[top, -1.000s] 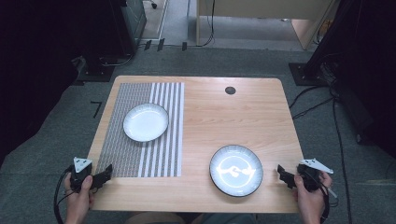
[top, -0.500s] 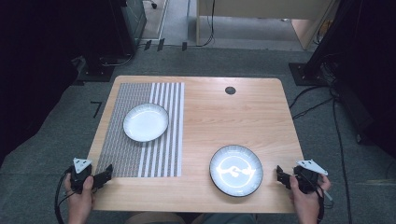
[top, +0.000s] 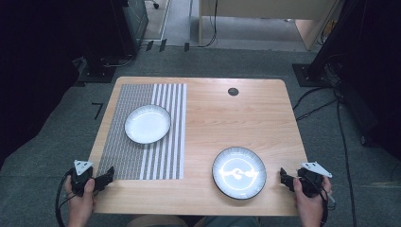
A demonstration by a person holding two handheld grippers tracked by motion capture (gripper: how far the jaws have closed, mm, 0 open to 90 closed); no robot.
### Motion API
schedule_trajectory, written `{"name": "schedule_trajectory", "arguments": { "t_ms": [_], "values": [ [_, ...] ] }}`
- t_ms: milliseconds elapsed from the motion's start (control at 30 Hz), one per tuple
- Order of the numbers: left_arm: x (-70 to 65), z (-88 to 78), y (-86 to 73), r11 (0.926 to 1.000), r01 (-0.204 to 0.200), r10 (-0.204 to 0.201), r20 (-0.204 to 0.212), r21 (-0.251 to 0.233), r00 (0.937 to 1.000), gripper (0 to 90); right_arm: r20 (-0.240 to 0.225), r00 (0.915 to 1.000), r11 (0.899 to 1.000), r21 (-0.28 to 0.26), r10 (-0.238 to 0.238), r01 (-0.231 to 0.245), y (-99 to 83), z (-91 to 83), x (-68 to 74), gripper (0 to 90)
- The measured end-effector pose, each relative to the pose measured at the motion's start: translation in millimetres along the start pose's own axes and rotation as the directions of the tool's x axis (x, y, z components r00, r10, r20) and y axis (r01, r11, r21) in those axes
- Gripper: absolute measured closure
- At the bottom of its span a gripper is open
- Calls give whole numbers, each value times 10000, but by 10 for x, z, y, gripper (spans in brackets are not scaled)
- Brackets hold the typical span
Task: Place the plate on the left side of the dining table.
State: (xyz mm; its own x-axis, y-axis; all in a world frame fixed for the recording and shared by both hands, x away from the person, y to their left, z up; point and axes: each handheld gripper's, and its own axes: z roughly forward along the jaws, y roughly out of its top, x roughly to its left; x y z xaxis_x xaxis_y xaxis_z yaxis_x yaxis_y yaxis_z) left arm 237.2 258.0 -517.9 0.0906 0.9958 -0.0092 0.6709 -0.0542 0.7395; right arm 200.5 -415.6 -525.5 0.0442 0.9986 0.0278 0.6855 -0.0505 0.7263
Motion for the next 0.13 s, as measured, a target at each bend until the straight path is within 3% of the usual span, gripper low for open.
{"name": "schedule_trajectory", "arguments": {
  "t_ms": [133],
  "values": [
    [-1,0,0,10000,7,-7,-9,0,10000,159,39,10000,10000,14,37,-38,1,2,0,92]
  ]
}}
